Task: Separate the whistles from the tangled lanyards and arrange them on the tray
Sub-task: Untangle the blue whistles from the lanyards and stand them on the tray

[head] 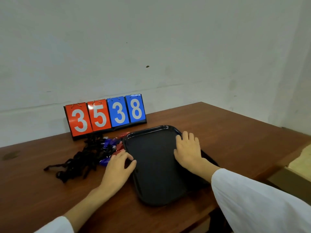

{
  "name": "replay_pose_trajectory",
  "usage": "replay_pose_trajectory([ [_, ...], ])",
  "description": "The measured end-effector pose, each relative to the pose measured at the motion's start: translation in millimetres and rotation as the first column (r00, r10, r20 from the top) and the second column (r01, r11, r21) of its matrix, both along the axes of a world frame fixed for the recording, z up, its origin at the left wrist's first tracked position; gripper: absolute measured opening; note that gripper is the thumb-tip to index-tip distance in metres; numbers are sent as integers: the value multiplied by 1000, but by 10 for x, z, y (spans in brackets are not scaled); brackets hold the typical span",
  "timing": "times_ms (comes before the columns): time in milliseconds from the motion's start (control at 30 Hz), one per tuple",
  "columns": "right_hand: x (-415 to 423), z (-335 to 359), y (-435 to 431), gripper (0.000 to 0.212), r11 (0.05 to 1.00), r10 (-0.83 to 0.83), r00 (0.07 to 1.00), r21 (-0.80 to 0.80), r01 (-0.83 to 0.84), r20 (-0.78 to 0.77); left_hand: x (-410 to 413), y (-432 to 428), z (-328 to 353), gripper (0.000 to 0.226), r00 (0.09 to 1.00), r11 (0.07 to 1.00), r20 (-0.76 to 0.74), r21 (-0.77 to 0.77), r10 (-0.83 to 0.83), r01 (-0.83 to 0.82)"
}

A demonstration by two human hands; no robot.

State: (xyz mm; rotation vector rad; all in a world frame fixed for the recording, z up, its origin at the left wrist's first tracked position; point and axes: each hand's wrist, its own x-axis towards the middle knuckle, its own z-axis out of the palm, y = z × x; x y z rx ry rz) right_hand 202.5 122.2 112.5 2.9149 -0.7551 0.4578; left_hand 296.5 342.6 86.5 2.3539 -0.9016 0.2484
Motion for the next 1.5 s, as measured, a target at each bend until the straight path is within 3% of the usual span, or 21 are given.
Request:
replay_pose_trajectory([
  [200, 689, 19, 579, 47, 945, 252, 966, 228, -233, -60, 40, 180, -6, 20, 975, 978, 173, -178, 138, -107],
  [333, 1103, -21, 835, 51, 885, 343, 939, 336, -322, -3, 198, 302, -86, 29, 957, 978, 210, -109, 198, -178],
  [467, 1274, -71, 984, 47, 827, 404, 912, 400, -395, 66, 295, 411, -107, 31, 957, 988, 248, 2, 148, -154],
  [700, 1253, -258, 992, 41, 777, 408, 896, 448, -442, 176, 422, 467, -74, 34, 972, 984, 154, -35, 179, -176],
  [967, 1218, -295, 958, 42, 728, 442, 861, 460, -509, 253, 355, 537, -4, 42, 977, 983, 175, 113, 124, -145],
  [1100, 1114, -202, 982, 28, 643, 390, 801, 488, -590, 454, 340, 507, 12, 41, 987, 995, 126, -44, 100, -95],
  [1167, 1026, -72, 1026, 16, 544, 347, 753, 534, -647, 559, 314, 466, 26, 46, 992, 966, 54, -237, 116, -100],
  [1233, 946, 83, 1092, 18, 352, 369, 739, 651, -672, 564, 289, 432, 63, 48, 993, 914, -3, -389, 122, -114],
  [1300, 901, 223, 1169, 30, 223, 435, 761, 762, -608, 481, 265, 422, 99, 47, 993, 869, -16, -482, 116, -110],
  [1367, 905, 280, 1196, 39, 56, 388, 811, 867, -496, 439, 250, 422, 115, 44, 995, 848, -37, -522, 90, -96],
  [1433, 891, 292, 1197, 33, -111, 314, 868, 923, -369, 385, 229, 422, 116, 43, 995, 833, -77, -546, 58, -90],
  [1500, 880, 257, 1188, 22, -103, 284, 888, 932, -347, 362, 201, 400, 124, 47, 993, 831, -113, -549, 28, -86],
])
